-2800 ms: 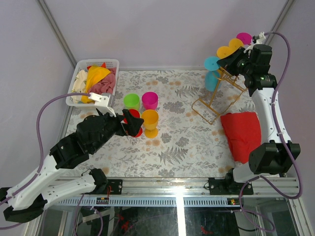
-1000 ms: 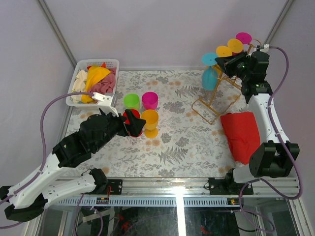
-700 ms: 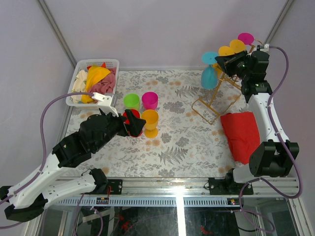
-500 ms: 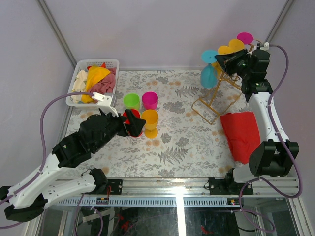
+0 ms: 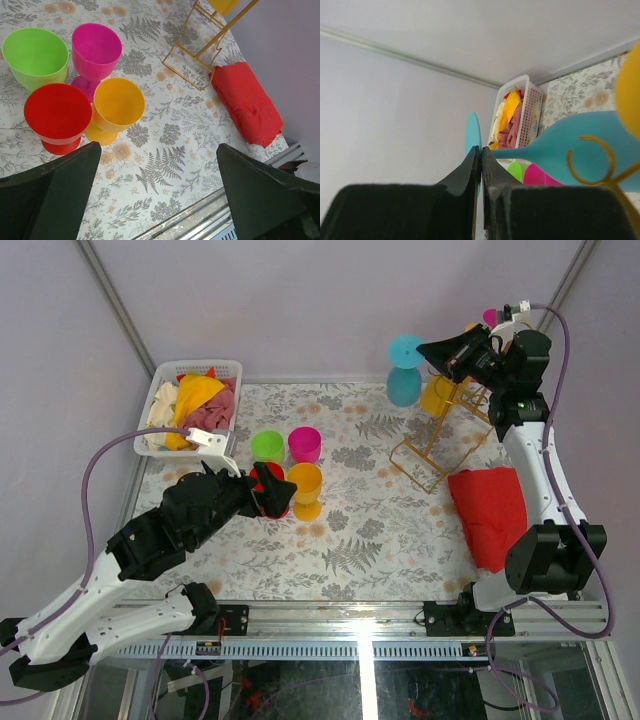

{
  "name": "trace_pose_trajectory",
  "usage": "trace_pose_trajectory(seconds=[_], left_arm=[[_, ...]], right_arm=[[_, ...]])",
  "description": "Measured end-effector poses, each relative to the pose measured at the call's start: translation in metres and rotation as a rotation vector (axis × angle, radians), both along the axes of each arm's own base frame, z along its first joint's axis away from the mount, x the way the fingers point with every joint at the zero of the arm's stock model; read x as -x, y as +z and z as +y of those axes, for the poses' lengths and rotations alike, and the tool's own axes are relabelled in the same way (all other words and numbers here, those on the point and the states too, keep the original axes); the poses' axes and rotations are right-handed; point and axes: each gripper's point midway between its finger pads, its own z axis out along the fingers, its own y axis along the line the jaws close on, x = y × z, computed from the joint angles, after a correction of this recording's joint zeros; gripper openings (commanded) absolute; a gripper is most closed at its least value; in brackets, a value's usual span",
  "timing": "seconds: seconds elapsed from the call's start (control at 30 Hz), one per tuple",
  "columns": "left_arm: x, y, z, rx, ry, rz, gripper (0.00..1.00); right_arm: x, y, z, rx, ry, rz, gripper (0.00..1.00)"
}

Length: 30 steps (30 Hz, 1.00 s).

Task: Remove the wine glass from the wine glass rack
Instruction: Pick up the wine glass from the wine rack, then place the wine glass at the center of the board.

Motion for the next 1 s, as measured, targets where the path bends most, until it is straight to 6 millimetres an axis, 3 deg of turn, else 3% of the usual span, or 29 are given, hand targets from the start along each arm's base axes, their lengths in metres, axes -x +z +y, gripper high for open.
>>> trace_pose_trajectory(seconds=[0.23,0.33,0.53,0.67,0.83,1.0], left_arm=[[0.001,0.003,0.0,0.024,0.006,0.004,1.0],[0.001,0.006,0.0,0.043,0.009,0.003,1.0],[0.002,0.016,-0.001,0.093,0.006,-0.012,1.0],[0.006,0.021,-0.008,0.14,-0.029,-0.024,1.0],[0.014,0.033,-0.027,0.215,-0.125,-0.041,1.0],[0.024,0.046,-0.05,0.278,-0.246,-0.055,0.99]], right_arm=[[0.04,0.018,0.044,0.06,0.219,-0.153,0.0],[0.075,0.02,0.068,0.107,0.32,-0.225,0.0],[0.141,0.019,0.092,0.177,0.456,-0.36,0.0],[0.178,-0.002,0.102,0.208,0.511,-0.399,0.0],[0.228,-0.049,0.117,0.188,0.618,-0.393,0.0],[0.241,-0.057,0.129,0.177,0.703,-0.382,0.0]])
